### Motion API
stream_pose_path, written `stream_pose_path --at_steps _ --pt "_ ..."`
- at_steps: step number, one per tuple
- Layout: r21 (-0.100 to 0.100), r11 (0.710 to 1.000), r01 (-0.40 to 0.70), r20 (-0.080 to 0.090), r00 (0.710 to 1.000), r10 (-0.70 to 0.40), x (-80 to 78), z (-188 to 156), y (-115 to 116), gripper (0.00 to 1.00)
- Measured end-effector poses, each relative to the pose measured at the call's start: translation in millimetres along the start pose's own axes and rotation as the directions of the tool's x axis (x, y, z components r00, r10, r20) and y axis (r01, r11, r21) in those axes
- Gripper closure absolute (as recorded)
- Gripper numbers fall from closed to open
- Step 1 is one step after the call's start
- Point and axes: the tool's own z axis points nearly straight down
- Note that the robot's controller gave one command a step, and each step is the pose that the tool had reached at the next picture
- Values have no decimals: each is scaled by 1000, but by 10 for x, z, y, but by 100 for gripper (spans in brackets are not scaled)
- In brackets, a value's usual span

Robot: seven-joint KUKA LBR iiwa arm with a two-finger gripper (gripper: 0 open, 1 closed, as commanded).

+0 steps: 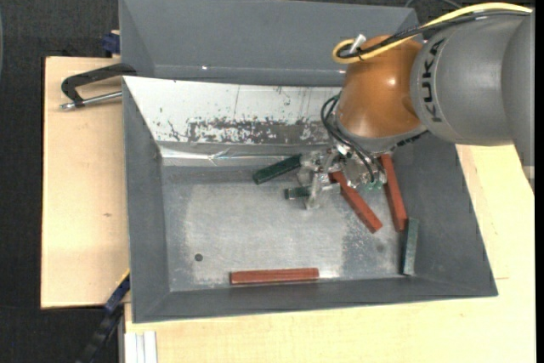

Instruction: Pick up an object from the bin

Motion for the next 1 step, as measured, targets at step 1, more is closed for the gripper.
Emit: stream_pose_path --at_steps 1 --pt "1 1000 -25 1 1000 25 167 -1328 -1 100"
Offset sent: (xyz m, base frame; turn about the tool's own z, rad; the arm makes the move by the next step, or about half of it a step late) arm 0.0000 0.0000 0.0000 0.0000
